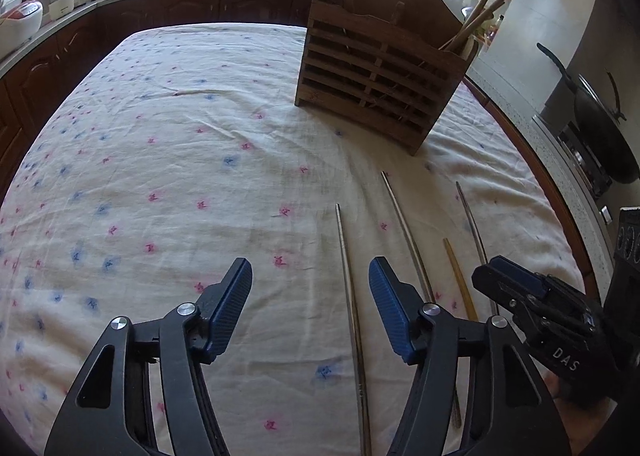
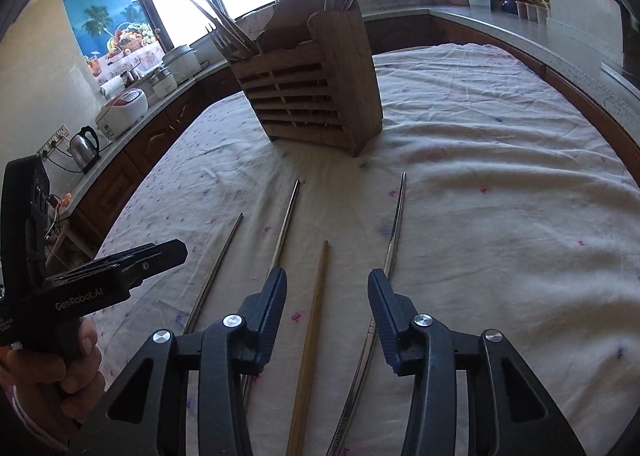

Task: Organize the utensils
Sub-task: 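Close the left gripper on a metal chopstick while the right gripper grasps a bamboo chopstick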

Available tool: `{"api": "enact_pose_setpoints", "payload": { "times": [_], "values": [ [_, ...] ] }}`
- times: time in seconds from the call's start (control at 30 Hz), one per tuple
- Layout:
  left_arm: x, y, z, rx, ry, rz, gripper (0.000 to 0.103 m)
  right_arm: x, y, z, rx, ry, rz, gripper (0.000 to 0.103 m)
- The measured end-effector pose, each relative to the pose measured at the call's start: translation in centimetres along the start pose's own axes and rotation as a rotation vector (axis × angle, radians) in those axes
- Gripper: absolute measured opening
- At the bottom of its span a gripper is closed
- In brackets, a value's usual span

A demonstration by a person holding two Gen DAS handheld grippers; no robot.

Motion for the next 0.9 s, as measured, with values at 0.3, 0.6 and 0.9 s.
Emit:
{"api": "enact_pose_setpoints", "payload": {
  "times": [0.3,0.6,0.9],
  "values": [
    [-1.5,-0.1,-3.1,0.058,0.019,-0.062,0.035,0.6,0.6,-2.3,0.068,0.02,0.097,0.029],
    [-2.8,-0.3,-3.8,0.044,-0.011,-0.164,0.006,1.7,0.6,-3.1,0.063,0.073,0.243,0.01],
    [-1.6,-0.8,-2.3,0.032,0.046,-0.084,0.004,0.9,0.1,-2.5,0.06,0.023,0.12,0.005]
  ]
}}
Point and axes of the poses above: each gripper's, at about its wrist camera, not at the fingertips, and z roughly against the way its jaws point, x to its left, y to its underside, the point moved 5 cm from there along -z, roughly the way its jaws point, and after that the axes turned 15 degrees about -x, right-handed, at the moved point
